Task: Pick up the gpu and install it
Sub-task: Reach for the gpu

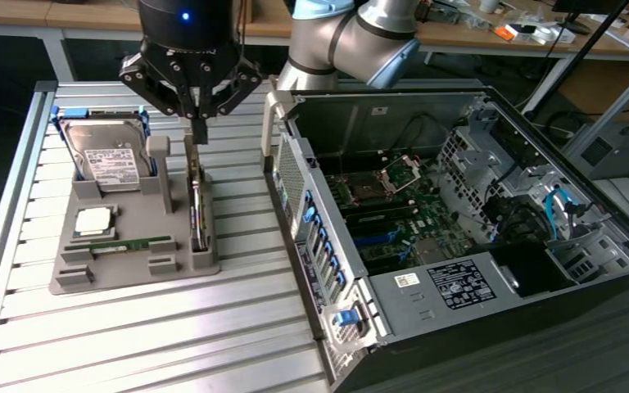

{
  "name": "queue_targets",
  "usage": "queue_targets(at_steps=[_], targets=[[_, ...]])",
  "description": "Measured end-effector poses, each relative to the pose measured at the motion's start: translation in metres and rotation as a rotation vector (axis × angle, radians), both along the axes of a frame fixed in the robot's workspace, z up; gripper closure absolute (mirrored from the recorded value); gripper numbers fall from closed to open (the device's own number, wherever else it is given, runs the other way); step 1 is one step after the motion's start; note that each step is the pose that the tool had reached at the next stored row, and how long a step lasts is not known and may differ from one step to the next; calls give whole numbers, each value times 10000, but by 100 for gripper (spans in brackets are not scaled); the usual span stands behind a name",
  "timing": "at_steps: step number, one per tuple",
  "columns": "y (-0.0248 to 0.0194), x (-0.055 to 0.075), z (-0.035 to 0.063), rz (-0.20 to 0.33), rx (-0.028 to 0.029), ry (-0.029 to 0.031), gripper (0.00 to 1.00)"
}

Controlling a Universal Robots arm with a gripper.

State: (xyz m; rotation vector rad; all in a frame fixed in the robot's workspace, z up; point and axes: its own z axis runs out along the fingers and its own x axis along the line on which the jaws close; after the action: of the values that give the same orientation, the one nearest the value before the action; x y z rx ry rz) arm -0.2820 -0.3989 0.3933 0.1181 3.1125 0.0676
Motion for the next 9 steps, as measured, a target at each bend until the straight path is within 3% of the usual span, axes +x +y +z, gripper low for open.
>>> queue_targets(at_steps=[9], targets=[[0, -60, 0, 0, 0, 0, 90]])
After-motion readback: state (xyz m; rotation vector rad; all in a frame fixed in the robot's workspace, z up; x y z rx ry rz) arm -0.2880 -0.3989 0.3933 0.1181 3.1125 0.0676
